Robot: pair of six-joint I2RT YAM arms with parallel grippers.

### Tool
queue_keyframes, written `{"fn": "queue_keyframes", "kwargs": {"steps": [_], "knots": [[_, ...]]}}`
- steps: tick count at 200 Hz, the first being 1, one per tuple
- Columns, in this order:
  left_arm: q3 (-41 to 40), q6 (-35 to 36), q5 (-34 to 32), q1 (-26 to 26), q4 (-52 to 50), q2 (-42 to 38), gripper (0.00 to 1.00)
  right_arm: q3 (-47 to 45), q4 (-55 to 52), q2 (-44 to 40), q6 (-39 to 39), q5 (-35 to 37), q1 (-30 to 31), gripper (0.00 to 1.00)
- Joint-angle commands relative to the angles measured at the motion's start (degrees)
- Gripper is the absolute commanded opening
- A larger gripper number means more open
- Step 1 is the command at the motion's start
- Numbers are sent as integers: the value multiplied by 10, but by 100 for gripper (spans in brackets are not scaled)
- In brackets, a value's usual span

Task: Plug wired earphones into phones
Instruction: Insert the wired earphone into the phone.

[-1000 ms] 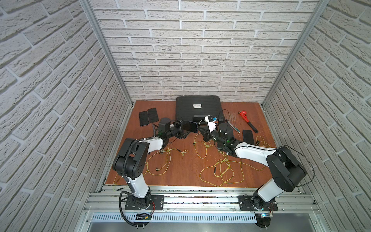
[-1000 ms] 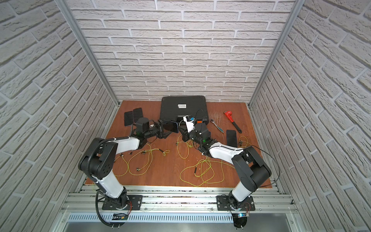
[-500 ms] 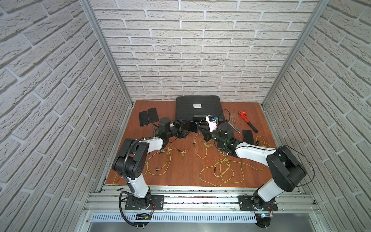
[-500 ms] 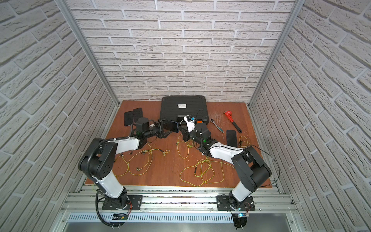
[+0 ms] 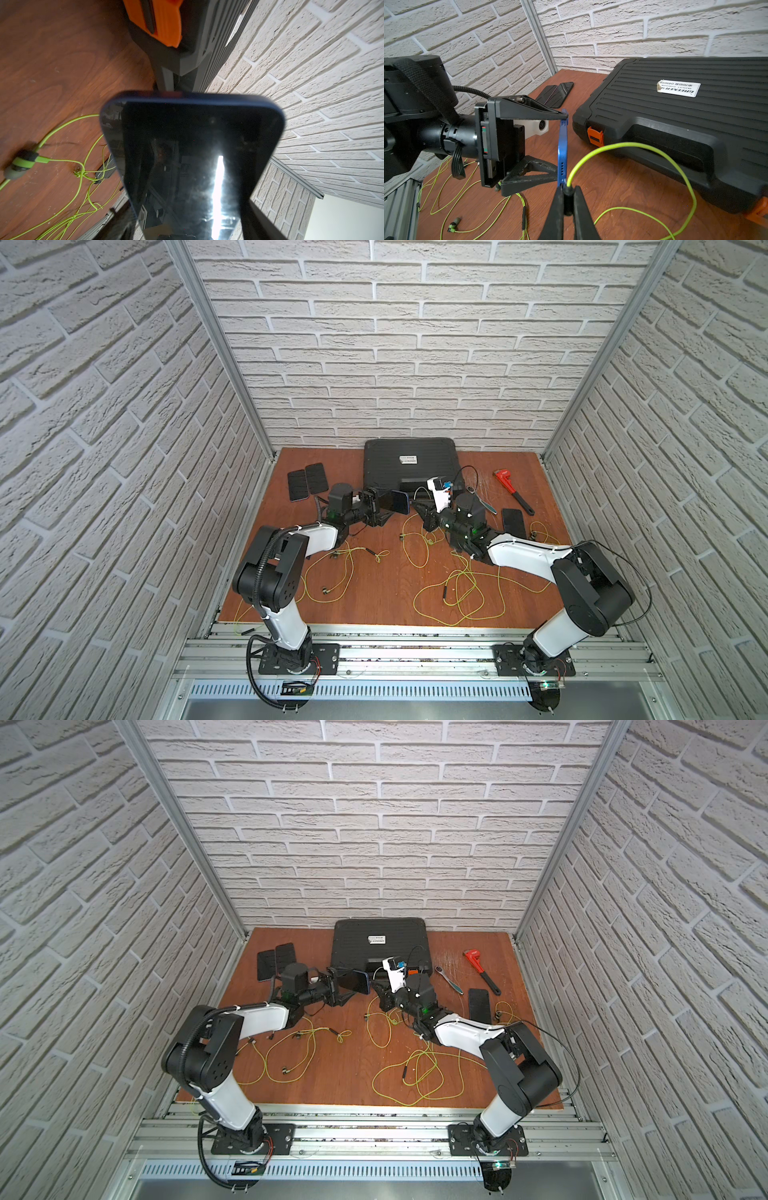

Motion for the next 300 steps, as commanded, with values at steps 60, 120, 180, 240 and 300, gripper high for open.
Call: {"fn": "queue_keyframes", "kwargs": {"steps": [60, 120, 180, 240, 300], "knots": [[12, -4, 1, -3, 50, -24, 0, -8, 45, 6, 15, -11, 2, 6], [11, -7, -2, -2, 48, -28, 0, -6, 50, 21, 18, -12, 3, 6], [13, -9, -5, -6, 50, -24, 0, -6, 63, 34, 25, -13, 4, 6], [15, -24, -16, -16, 52, -32, 0, -7, 67, 48, 29, -4, 8, 6], [29, -2, 8, -27, 30, -38, 0, 30, 35, 68, 5, -17, 9, 6]]}}
